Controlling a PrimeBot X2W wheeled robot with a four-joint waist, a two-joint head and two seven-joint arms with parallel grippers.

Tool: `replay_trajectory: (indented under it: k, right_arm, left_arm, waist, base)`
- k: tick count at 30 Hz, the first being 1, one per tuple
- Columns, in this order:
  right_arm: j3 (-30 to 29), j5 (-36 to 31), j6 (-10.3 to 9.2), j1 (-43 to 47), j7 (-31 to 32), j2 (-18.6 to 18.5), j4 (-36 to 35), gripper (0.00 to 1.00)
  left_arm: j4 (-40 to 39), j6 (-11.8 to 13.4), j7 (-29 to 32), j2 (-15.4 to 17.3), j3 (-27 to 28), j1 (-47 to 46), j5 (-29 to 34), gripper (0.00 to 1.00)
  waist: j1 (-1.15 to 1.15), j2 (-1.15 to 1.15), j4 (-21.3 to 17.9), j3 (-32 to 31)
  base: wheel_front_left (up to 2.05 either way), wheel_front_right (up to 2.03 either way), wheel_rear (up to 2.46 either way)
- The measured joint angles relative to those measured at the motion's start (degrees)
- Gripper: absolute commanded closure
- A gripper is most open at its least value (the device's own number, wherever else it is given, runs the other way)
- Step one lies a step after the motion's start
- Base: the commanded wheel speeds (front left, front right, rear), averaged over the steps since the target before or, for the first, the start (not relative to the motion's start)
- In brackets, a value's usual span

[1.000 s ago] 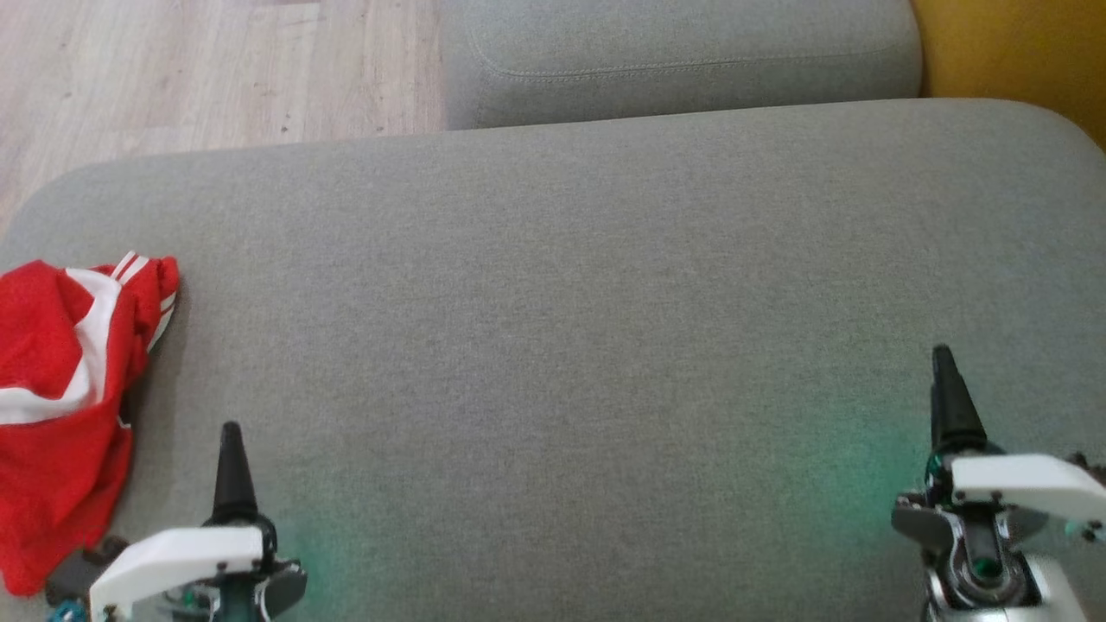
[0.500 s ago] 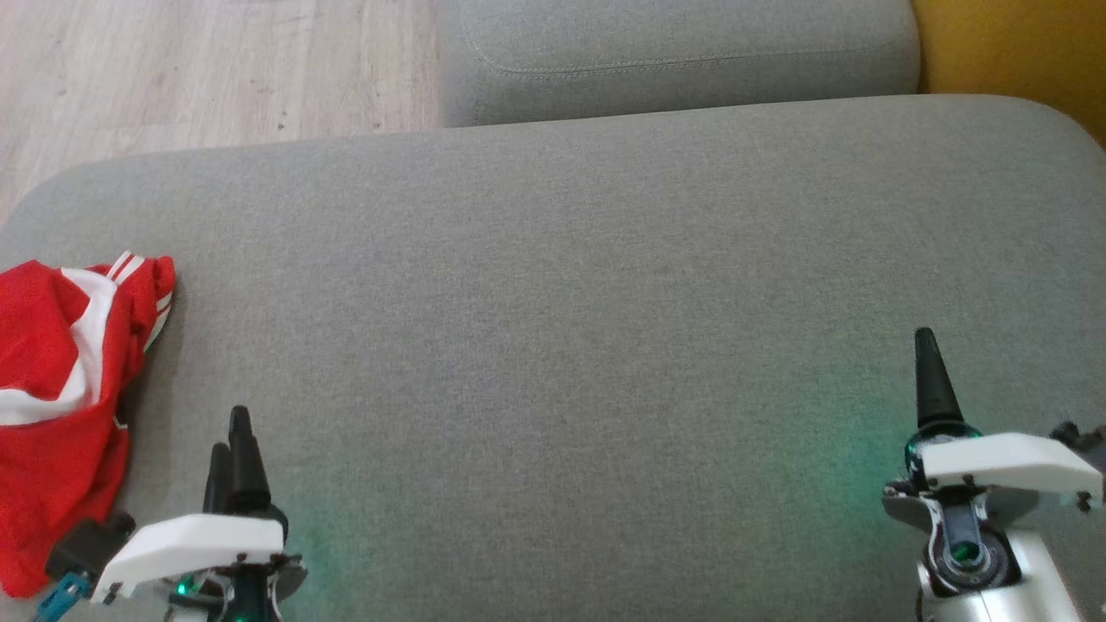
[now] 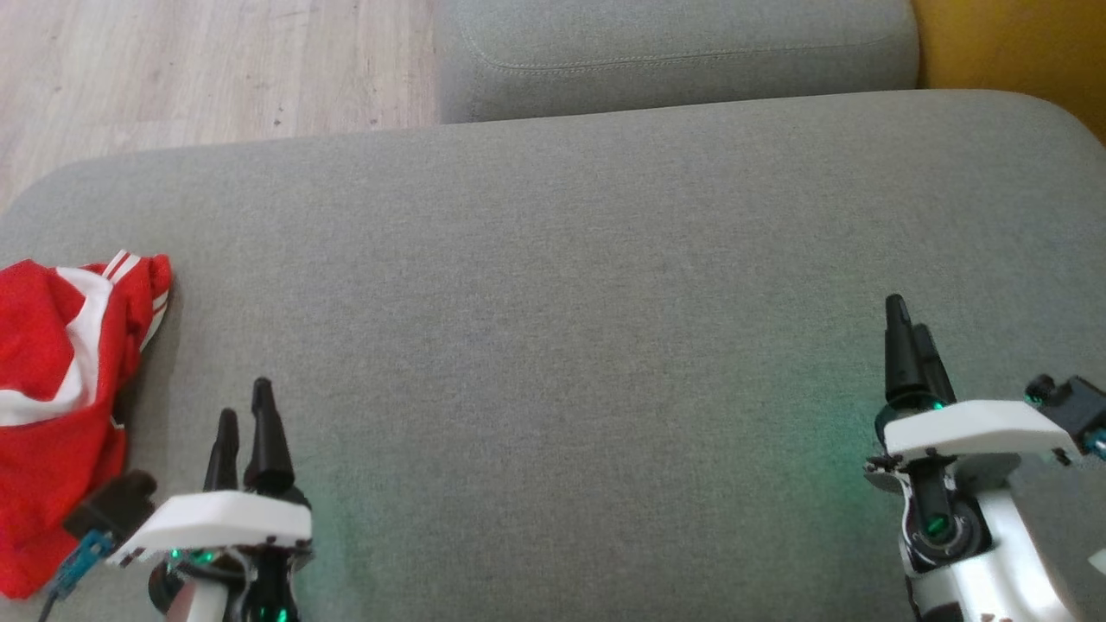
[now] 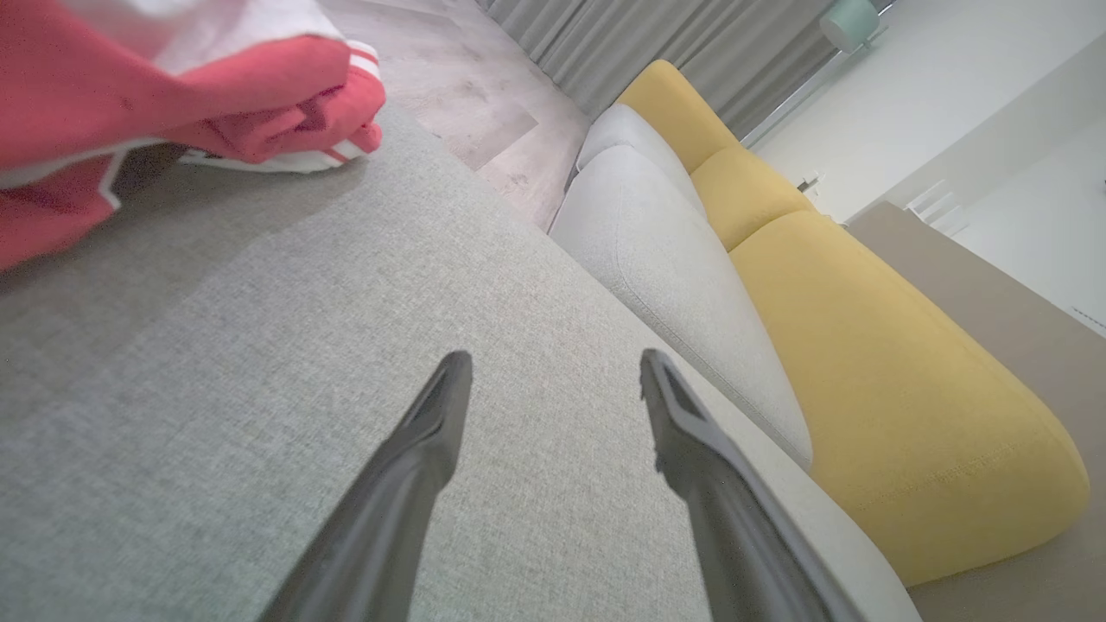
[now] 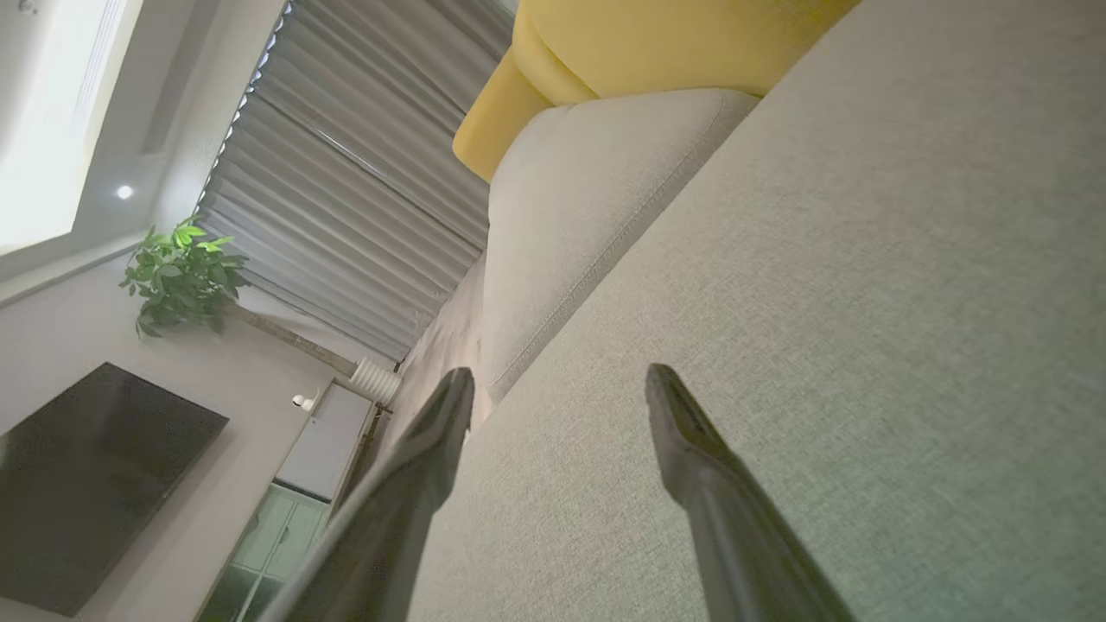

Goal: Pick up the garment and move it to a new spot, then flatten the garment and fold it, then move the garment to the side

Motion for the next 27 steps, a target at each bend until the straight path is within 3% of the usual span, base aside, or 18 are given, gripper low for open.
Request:
replay_trajectory:
  k: [27]
  right_arm:
    - [3.30, -21.68, 0.00, -1.24, -4.39, -0.11, 3.86, 0.00]
  left_arm:
    - [3.52, 0.64, -4.65, 0.53, -3.76, -0.35, 21.91, 0.00]
  waist:
    - [0.00, 0.00, -0.75, -0.46]
  base:
    - [0.00, 0.00, 0.00]
